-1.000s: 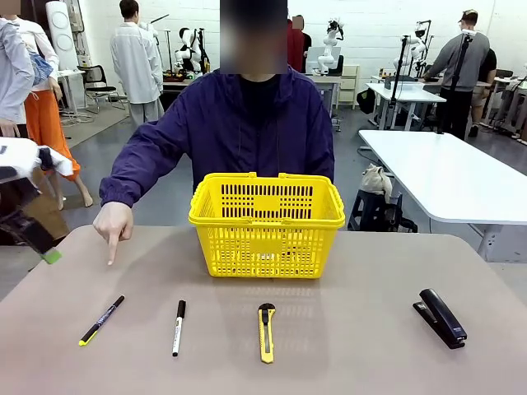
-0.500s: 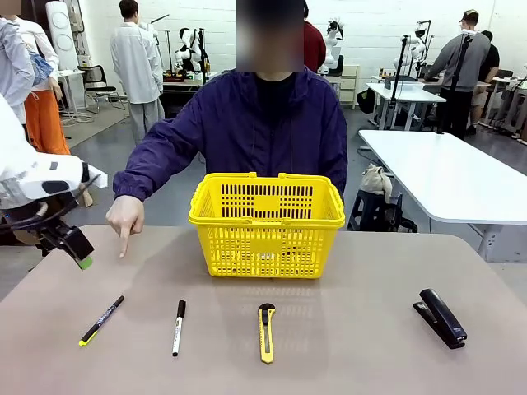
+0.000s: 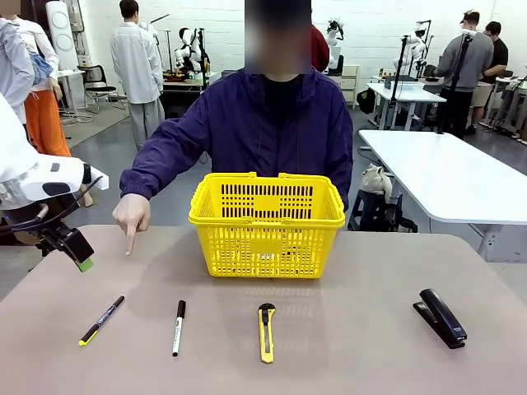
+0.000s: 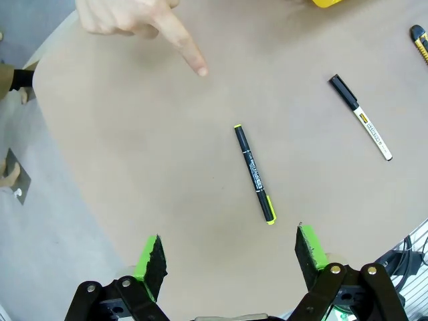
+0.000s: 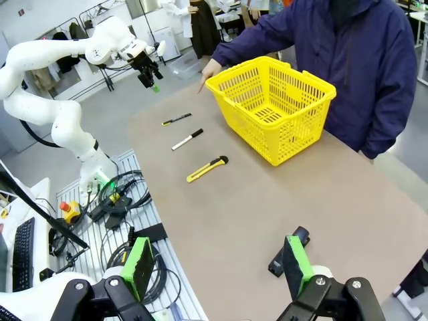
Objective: Place the items the person wants into the basket.
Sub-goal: Pick up the item the person points to and place it in the Market Basket.
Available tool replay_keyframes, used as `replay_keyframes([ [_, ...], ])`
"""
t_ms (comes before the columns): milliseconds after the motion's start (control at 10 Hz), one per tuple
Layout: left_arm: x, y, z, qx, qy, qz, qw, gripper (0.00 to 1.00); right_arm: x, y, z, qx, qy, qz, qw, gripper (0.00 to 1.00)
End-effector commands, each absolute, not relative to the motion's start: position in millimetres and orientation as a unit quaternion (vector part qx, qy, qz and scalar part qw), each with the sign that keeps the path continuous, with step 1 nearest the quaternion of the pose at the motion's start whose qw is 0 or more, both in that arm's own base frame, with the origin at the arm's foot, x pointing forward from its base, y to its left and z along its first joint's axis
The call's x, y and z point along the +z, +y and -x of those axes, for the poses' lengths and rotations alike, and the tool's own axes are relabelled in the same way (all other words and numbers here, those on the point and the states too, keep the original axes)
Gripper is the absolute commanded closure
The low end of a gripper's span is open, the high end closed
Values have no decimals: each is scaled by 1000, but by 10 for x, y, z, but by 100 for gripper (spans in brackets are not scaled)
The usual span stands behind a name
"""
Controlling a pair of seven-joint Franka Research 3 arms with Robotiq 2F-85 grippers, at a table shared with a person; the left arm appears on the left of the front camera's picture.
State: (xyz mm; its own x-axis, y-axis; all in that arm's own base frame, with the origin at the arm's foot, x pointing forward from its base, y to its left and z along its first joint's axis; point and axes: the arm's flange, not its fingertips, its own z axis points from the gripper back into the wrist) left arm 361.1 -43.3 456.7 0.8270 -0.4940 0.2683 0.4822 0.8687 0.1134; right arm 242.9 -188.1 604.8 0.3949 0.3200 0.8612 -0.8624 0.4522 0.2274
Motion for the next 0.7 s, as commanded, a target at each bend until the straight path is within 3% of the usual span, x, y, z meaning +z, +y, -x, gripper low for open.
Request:
replay_keyframes([
  [0,4551,-452,-3627,-255,-146,-31,956,0,6078,-1881,-2447,395,-399,-354,748,0],
  [200,4566,-434,-3612,-256,-146,-20,956,0,6078,-1881,-2447,395,-399,-354,748,0],
  [600,4066,-658,-3550,-233,-116,-18,965,0,6078,-1881,-2447,395,-399,-354,748,0],
])
